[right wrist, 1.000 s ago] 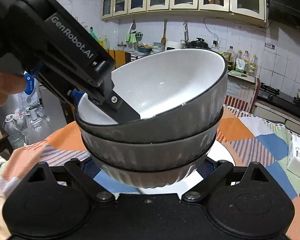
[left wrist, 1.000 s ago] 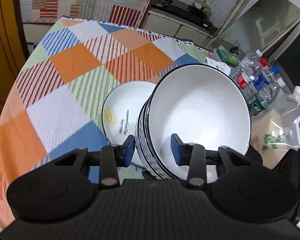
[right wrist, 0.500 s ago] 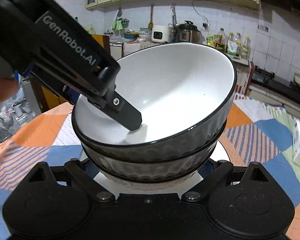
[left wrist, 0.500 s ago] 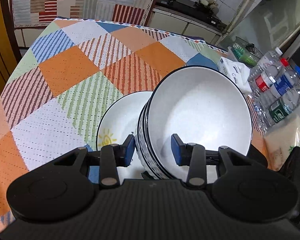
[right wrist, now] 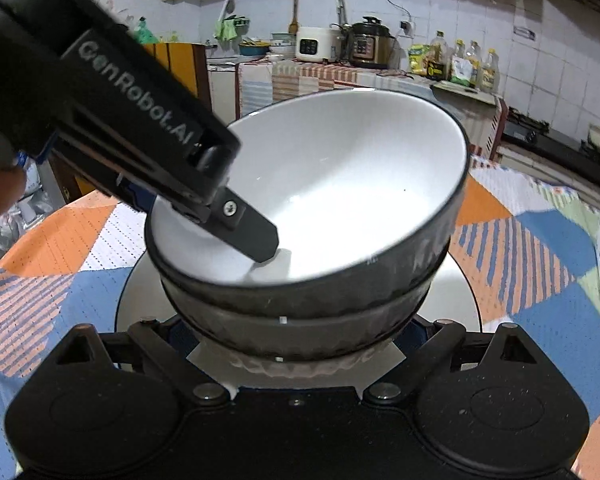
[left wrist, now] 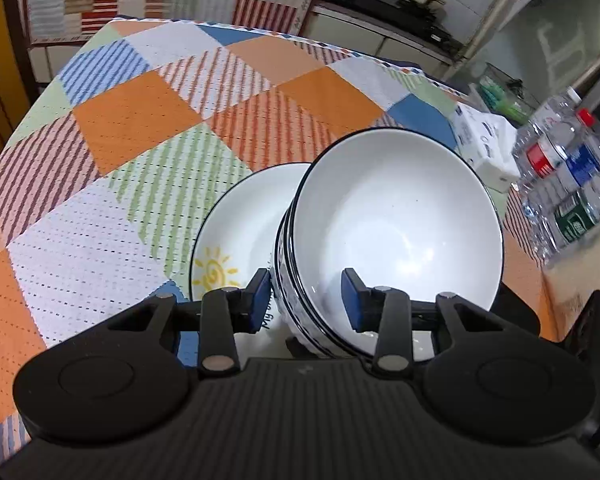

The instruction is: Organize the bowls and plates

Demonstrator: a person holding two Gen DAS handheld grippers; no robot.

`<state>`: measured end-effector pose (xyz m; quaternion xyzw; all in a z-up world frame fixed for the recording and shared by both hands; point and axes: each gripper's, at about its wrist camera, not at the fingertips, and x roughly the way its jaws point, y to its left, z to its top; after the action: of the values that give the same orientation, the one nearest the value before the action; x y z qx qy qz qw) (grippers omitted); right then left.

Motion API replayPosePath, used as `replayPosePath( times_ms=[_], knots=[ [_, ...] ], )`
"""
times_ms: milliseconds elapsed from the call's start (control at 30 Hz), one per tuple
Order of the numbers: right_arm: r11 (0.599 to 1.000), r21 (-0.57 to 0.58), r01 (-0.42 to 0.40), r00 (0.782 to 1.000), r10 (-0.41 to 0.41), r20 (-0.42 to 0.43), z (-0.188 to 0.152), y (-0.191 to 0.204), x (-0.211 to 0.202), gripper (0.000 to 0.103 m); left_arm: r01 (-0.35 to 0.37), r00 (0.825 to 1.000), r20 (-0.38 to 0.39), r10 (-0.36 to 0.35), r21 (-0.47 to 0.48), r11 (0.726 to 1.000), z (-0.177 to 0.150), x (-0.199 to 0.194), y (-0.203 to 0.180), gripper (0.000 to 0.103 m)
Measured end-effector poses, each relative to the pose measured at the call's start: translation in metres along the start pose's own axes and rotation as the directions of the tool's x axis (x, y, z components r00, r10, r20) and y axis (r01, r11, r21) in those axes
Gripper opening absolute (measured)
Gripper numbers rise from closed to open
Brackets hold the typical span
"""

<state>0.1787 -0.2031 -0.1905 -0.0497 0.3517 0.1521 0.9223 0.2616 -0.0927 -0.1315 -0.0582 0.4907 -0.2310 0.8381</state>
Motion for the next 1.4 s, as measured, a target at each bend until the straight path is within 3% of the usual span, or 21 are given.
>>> replayPosePath(
  times_ms=[300,433,633,900,1067,1233,1400],
  knots=[
    [1.000,0.001,0.021,1.000,-0.021,-0.007,0.001,-0.001,-0.002,0.095,-0.003,1.000,-0.001,0.003,0.014,1.000,-0.003,-0.002,-0.004,0.037],
    [0.998,0.008,0.067,0.997,-0.067,-0.030,-0.003,0.002,-0.013,0.095,-0.027,0.999,0.034,0.026,0.037,0.999,-0.006,-0.006,-0.008,0.036],
    [0.995,0.072,0.076,0.997,-0.074,-0.031,-0.013,-0.002,-0.042,0.095,-0.046,0.995,0.094,0.041,0.050,0.998,-0.008,-0.025,-0.010,0.039],
    [0.986,0.143,0.089,0.996,-0.089,-0.003,-0.015,-0.007,-0.084,0.096,-0.051,0.987,0.152,0.042,0.055,0.997,-0.018,-0.071,-0.012,0.045],
    [0.964,0.185,0.189,0.981,-0.196,0.016,-0.007,-0.004,-0.112,0.097,-0.106,0.981,0.176,0.084,0.117,0.987,-0.033,-0.109,-0.024,0.046],
    [0.926,0.273,0.261,0.965,-0.260,-0.042,0.009,-0.010,-0.137,0.099,-0.132,0.977,0.186,0.107,0.129,0.983,-0.043,-0.149,-0.031,0.047],
    [0.910,0.315,0.270,0.963,-0.264,-0.060,0.018,-0.010,-0.168,0.099,-0.154,0.970,0.206,0.129,0.111,0.982,-0.057,-0.186,-0.035,0.050]
  ],
)
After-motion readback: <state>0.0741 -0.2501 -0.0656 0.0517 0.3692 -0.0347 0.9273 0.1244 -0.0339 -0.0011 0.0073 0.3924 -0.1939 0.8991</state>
